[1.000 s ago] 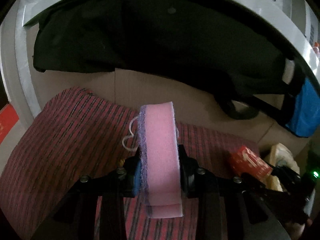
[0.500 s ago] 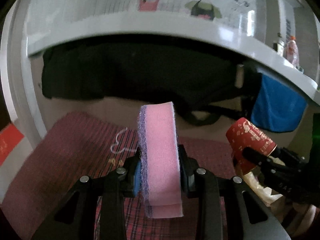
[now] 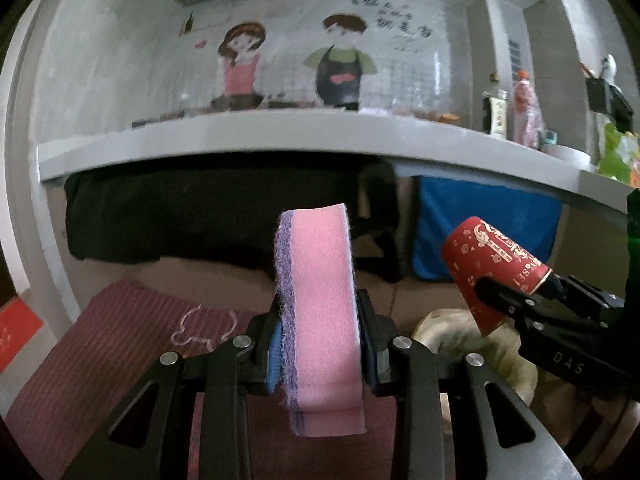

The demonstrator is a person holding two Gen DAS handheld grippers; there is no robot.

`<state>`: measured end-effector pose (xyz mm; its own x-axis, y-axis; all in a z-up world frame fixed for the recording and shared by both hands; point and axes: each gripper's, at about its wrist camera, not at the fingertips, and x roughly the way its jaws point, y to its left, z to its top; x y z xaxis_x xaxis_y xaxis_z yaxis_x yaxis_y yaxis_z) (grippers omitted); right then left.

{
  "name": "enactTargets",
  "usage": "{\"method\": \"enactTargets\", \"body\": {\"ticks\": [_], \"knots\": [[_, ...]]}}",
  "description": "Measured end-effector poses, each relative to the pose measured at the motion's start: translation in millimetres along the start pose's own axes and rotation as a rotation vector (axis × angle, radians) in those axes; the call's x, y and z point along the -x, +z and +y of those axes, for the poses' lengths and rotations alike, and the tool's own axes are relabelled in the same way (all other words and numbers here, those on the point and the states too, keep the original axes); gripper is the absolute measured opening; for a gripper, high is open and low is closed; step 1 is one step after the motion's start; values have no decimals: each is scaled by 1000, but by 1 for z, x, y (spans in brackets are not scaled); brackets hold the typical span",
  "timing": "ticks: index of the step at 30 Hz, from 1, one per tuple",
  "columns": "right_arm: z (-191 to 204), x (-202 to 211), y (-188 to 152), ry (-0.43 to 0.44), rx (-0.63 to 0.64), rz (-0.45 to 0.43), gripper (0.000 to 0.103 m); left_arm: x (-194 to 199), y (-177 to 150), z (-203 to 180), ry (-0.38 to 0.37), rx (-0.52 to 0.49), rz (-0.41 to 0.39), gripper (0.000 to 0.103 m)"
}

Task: Collect trash
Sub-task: 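Carry the sponge and cup over the wastebasket and open both tools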

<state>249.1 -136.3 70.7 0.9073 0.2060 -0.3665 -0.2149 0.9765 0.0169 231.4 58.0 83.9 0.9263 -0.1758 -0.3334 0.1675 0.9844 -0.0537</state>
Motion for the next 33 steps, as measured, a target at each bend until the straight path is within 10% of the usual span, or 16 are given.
{"method": "enactTargets", "body": {"ticks": [21, 33], "knots": [[-120, 33, -36, -146, -115, 7, 54, -57, -21, -128, -206, -59, 62, 32], [-146, 0, -60, -153, -150, 74, 54, -115, -48, -142, -203, -45, 183, 32]]}}
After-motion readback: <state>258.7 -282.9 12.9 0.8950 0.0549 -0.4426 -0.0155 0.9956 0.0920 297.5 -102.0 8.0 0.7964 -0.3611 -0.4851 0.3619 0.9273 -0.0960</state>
